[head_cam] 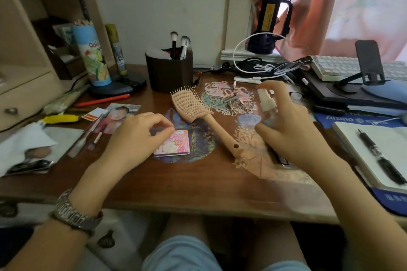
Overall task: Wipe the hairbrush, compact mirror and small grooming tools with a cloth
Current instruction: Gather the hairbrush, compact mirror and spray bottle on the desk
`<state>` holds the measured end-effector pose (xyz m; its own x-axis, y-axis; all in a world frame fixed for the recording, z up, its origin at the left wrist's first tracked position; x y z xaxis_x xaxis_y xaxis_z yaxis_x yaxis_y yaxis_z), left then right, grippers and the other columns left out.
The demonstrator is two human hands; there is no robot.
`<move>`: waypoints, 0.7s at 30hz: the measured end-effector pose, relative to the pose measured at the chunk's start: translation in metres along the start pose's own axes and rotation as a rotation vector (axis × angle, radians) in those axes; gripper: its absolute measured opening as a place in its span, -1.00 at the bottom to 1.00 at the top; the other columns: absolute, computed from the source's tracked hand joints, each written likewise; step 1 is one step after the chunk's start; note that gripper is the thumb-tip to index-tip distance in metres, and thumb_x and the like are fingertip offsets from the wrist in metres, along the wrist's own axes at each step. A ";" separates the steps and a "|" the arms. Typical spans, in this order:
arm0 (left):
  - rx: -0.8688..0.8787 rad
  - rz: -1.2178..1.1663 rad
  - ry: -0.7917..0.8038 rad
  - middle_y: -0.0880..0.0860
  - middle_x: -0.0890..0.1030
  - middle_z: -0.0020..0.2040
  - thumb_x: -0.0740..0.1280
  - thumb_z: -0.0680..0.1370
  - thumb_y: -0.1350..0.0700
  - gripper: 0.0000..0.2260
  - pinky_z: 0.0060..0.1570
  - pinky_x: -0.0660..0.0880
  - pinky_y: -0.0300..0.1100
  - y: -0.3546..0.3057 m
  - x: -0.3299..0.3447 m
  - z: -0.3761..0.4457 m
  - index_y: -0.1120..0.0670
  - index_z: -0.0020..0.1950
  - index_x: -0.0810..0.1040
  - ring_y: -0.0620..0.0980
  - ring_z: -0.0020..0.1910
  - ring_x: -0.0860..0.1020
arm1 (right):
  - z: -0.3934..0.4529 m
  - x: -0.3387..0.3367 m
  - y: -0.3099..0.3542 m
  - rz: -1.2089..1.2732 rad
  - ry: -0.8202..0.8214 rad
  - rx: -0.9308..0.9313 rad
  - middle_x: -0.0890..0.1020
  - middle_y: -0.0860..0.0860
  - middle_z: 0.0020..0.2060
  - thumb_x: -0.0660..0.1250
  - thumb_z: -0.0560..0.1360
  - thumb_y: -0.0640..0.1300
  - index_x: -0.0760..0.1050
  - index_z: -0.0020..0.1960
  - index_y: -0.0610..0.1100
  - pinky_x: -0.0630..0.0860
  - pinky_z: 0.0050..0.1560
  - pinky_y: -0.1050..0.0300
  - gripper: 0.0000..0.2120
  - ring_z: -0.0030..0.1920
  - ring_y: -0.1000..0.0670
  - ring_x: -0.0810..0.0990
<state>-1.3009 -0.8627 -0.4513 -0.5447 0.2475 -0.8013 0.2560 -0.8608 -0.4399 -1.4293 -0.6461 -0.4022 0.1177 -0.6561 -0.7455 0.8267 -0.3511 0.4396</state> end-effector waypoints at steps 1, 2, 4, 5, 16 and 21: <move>-0.007 -0.002 0.002 -0.11 0.60 -0.07 0.35 0.50 -0.02 -0.88 -0.09 0.49 -0.14 0.002 -0.001 -0.005 -0.05 -0.03 0.63 -0.15 -0.08 0.52 | -0.003 0.003 0.004 0.001 0.013 -0.009 0.52 -0.01 -0.25 0.33 0.41 -0.24 0.19 0.28 0.04 0.48 -0.32 -0.07 -0.46 -0.34 -0.05 0.50; -0.012 -0.007 0.003 -0.11 0.61 -0.08 0.36 0.50 -0.02 -0.89 -0.08 0.49 -0.14 0.004 -0.002 -0.010 -0.05 -0.03 0.63 -0.15 -0.07 0.53 | -0.005 0.006 0.007 0.002 0.024 -0.015 0.54 -0.03 -0.18 0.33 0.41 -0.23 0.18 0.28 0.06 0.51 -0.30 -0.09 -0.45 -0.32 -0.05 0.51; -0.022 -0.022 0.001 -0.10 0.61 -0.07 0.37 0.49 -0.02 -0.89 -0.06 0.51 -0.11 0.008 -0.003 -0.019 -0.05 -0.04 0.64 -0.13 -0.05 0.55 | -0.009 0.011 0.011 0.007 0.038 -0.024 0.55 -0.05 -0.13 0.32 0.41 -0.21 0.16 0.27 0.10 0.53 -0.26 -0.10 -0.44 -0.28 -0.05 0.52; -0.033 -0.030 -0.004 -0.10 0.62 -0.05 0.38 0.49 -0.02 -0.89 -0.04 0.51 -0.09 0.011 -0.004 -0.023 -0.06 -0.03 0.64 -0.13 -0.04 0.55 | -0.012 0.013 0.013 0.005 0.038 -0.029 0.55 -0.05 -0.15 0.32 0.40 -0.21 0.16 0.26 0.11 0.53 -0.25 -0.10 -0.45 -0.27 -0.06 0.52; -0.176 0.081 -0.025 -0.10 0.58 0.04 0.35 0.51 -0.02 -0.85 0.03 0.47 -0.12 0.047 -0.004 -0.046 -0.06 0.05 0.61 -0.10 0.09 0.49 | -0.025 0.029 0.024 -0.097 0.059 -0.025 0.47 0.05 -0.33 0.33 0.41 -0.21 0.20 0.25 0.01 0.46 -0.31 0.06 -0.50 -0.36 -0.07 0.49; -0.161 0.120 -0.006 -0.13 0.55 0.11 0.32 0.52 -0.08 -0.80 0.09 0.42 -0.15 0.044 -0.002 -0.051 -0.08 0.10 0.57 -0.12 0.15 0.45 | -0.025 0.030 0.024 -0.104 0.053 -0.030 0.44 0.09 -0.33 0.33 0.41 -0.21 0.19 0.25 0.03 0.43 -0.32 0.13 -0.49 -0.37 0.01 0.46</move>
<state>-1.2480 -0.8787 -0.4902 -0.5073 0.1439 -0.8496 0.4435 -0.8017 -0.4006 -1.3923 -0.6568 -0.4266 0.0584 -0.5809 -0.8119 0.8521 -0.3948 0.3437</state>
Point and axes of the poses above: each hand's wrist, its own z-axis towards the middle knuckle, its own x-axis out of the palm, y = z × x, the point moved 10 cm from there along z, towards the middle knuckle
